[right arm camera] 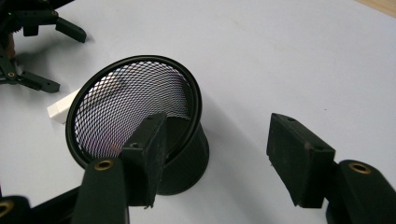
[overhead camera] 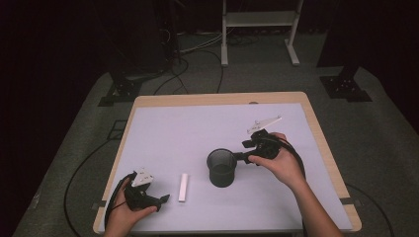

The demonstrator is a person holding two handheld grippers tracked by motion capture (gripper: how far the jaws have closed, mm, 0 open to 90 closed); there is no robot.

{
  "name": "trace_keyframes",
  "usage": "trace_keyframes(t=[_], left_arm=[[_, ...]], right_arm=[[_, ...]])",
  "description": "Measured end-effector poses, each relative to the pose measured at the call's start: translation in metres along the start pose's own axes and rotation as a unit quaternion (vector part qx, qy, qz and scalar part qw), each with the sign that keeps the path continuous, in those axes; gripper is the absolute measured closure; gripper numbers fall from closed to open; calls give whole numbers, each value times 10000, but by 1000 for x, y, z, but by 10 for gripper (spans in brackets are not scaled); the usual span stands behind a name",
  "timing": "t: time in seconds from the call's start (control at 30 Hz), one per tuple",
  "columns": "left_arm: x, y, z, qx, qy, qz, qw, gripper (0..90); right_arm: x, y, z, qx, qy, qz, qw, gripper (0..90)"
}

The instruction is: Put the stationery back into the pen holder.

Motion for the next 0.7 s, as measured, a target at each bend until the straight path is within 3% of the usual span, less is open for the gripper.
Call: trace_keyframes(t=[0.3, 0.47, 0.7], left_arm=[[0, 0, 0, 2, 0, -1, 10000, 0], [0, 0, 0, -4, 9, -2, 10000, 0], [0, 0, 0, -9, -5, -25, 10000, 0]], right_arm=[[-9, 18, 12, -133, -130, 262, 9995, 333], [-16, 23, 19, -317, -54, 387, 9987, 298], [-31, 28, 27, -466, -75, 399, 9981, 253]])
Point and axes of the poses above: each handheld gripper's, and its own axes: y roughly backward along the jaws, x roughly out of its top, z roughly to its right, the point moved 8 cm from there along -y, roughly forward along the jaws, and after that the axes turned 9 degrees about -y, right-handed, at the moved point
